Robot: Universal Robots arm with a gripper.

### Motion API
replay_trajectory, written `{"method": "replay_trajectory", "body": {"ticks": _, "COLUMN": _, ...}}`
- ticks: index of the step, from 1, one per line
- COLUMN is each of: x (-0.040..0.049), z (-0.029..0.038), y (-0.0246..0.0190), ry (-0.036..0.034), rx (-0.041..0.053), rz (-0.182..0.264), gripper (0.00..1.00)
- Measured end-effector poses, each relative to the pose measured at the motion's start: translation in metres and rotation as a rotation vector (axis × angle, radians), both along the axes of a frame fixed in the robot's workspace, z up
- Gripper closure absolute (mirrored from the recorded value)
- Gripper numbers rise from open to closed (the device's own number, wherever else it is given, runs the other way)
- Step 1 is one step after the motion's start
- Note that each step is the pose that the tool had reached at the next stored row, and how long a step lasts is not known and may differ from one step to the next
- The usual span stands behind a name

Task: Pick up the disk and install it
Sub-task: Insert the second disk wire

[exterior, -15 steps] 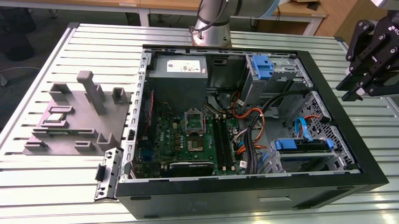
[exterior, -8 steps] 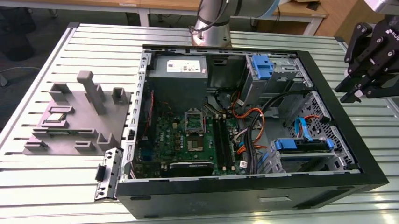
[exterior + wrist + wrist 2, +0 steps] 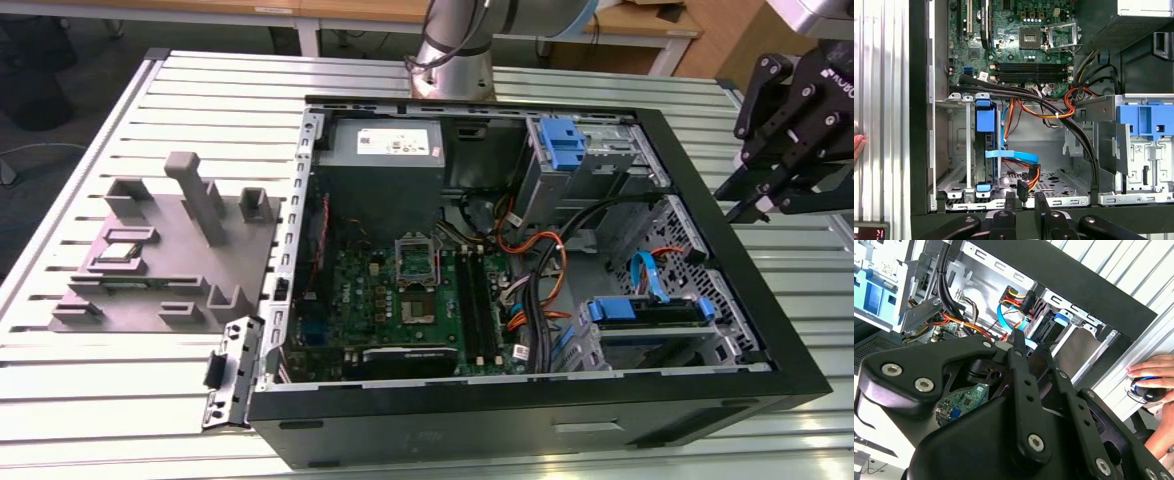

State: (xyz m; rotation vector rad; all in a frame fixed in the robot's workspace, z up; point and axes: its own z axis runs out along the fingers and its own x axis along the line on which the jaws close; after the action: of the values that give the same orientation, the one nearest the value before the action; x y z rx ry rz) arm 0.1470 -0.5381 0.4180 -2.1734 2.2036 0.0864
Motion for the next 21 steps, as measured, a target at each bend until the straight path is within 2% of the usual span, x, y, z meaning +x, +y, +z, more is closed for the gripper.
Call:
{"method": "replay_trajectory", "body": {"ticks": 5, "x": 0.0, "z": -0.0001, "y": 0.0, "ry": 0.0, "rx": 0.0, "rz": 0.0, "gripper": 0.71}}
{"method": "replay_trajectory", "body": {"ticks": 14, "x": 0.0, "z": -0.0083, "y": 0.0, "ry": 0.0, "rx": 0.0, "rz": 0.0, "gripper": 0.71}}
{"method": "replay_trajectory", "body": {"ticks": 21, "x": 0.0, "z": -0.0094, "y": 0.0, "ry": 0.0001, "rx": 0.0, "rz": 0.0, "gripper": 0.71}}
